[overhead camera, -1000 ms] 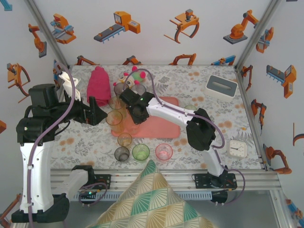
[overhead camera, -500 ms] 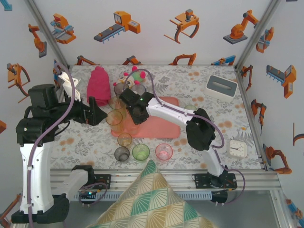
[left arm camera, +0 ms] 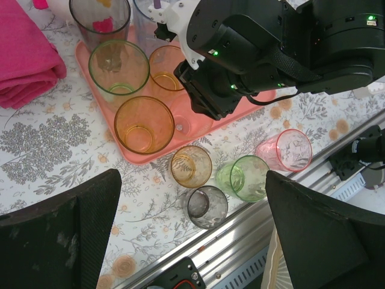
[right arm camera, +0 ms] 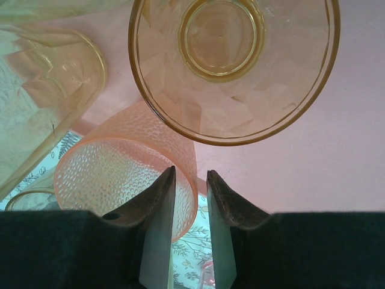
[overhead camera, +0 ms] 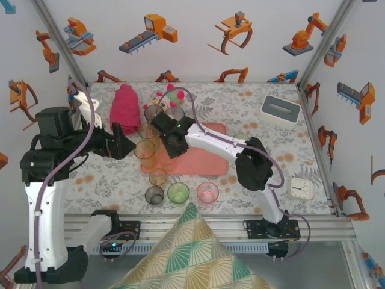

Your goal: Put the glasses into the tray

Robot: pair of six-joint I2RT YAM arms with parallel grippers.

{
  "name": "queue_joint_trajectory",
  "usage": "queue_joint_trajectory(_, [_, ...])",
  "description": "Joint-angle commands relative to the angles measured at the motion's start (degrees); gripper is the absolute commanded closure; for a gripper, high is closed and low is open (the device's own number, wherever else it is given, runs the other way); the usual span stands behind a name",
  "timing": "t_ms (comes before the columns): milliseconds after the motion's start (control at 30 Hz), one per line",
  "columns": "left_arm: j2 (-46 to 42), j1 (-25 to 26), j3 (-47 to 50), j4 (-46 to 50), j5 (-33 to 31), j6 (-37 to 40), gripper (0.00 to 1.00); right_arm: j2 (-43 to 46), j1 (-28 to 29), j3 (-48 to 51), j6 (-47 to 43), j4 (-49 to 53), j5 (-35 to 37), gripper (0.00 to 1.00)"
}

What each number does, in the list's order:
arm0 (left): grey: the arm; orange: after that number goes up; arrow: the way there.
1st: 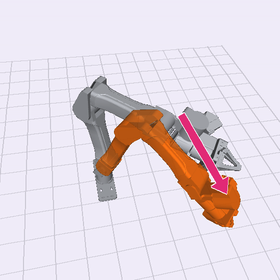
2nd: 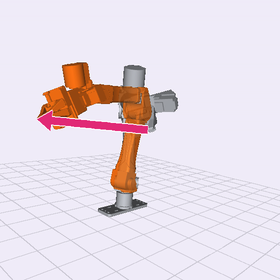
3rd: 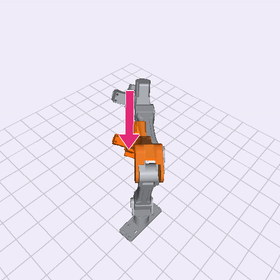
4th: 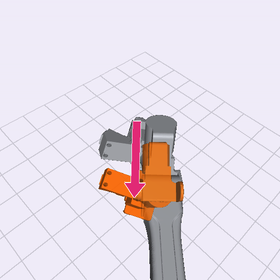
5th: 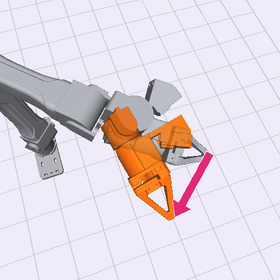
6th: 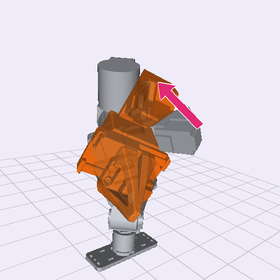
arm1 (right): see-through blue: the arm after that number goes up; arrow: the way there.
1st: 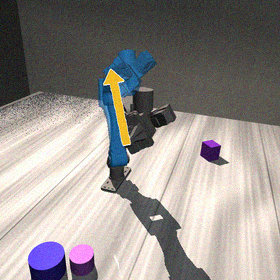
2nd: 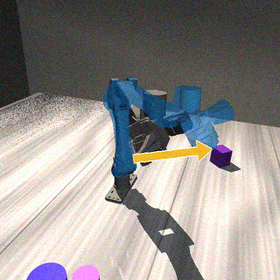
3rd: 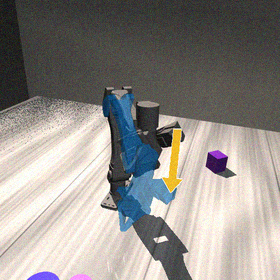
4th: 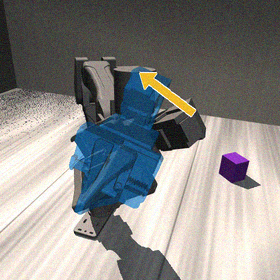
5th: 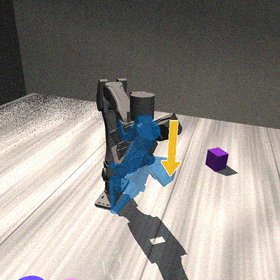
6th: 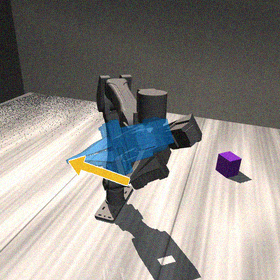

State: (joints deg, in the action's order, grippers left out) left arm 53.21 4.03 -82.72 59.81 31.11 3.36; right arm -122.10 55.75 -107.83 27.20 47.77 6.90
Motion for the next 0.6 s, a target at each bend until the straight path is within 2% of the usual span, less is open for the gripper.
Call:
queue_joint_trajectory(0, [-0.1,-0.2,-0.8,0.1,1.1,-0.5,0.03,1.2,0.4,-2.0,-0.6,1.6,0.0,0.69])
queue_joint_trajectory(567, [0.4,-0.2,-1.2,0.3,0.9,-0.3,0.03,4.2,0.5,-1.9,-0.8,2.3,-0.4,0.67])
